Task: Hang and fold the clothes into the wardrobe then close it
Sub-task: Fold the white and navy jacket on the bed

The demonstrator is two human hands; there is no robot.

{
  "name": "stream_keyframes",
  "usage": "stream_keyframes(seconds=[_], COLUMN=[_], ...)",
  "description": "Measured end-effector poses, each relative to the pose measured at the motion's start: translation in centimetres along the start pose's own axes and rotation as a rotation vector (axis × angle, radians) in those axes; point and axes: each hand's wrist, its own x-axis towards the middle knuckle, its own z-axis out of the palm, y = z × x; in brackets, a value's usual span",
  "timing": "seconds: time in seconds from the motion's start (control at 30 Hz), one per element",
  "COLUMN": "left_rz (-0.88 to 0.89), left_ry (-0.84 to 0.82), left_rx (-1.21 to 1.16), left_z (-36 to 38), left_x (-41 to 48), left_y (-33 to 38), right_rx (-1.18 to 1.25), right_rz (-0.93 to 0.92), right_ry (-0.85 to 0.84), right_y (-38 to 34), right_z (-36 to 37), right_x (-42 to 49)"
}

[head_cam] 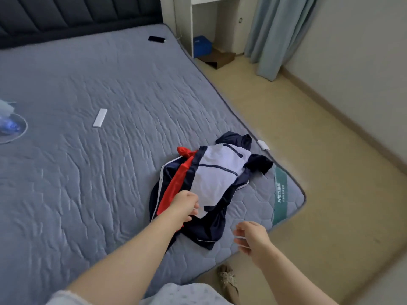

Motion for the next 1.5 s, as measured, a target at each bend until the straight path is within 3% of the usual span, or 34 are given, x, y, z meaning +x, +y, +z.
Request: stream_keyframes(seconds=[0.27, 0.4, 0.5, 0.63, 0.93, 0.97, 1.07, 1.1, 1.2, 1.37, 1.5], left_rz=[-0.235, -0.197, -0.158, -0.030, -0.209, -0.166, 0.004, 0.083, 0.245, 0.251, 0.326], left_ry=[0.217, 0.367, 0.341, 0.237, 0.199, 0.198, 0.315, 0.359, 0.385, 0.361, 0.229], left_rx=[-0.161, 0.123, 0.257, 0.725, 0.112, 0.158, 0.695, 0.720, 0.342, -0.345, -0.534], left_z=[3.6, 4.6, 5.4, 5.1, 6.0, 5.7, 4.9, 4.8, 4.1, 1.1, -0.8], left_x=[6.1, 11.0, 15.2, 21.4, 28.4, 28.5, 27.2, 26.4, 23.7, 16.3, 9.5], left_y=[0.4, -0.6, -1.9, -3.6, -6.7, -6.9, -6.6, -6.3, -4.3, 2.4, 7.2], right_rx=[-0.295, -0.379, -0.387, -0.405, -0.435, -0.429, -0.400, -0.381, -0.298, -0.134, 0.059], right_rz=[0.004, 0.015, 0.030, 0.070, 0.146, 0.156, 0.194, 0.199, 0.197, 0.184, 0.198], right_ry=[-0.109, -0.138, -0.164, -0.193, -0.152, -0.152, -0.145, -0.148, -0.164, -0.164, -0.278], right_y=[-4.8, -5.8, -5.7, -4.7, -1.8, -1.5, -0.8, -0.7, -1.7, -5.2, -9.0], right_z=[-3.3, -3.1, -2.3, -1.7, -2.4, -2.3, -1.8, -1.6, -0.9, 0.3, 1.9], right_x=[9.2, 13.2, 16.3, 19.9, 23.9, 23.9, 23.4, 23.0, 20.9, 16.5, 11.8])
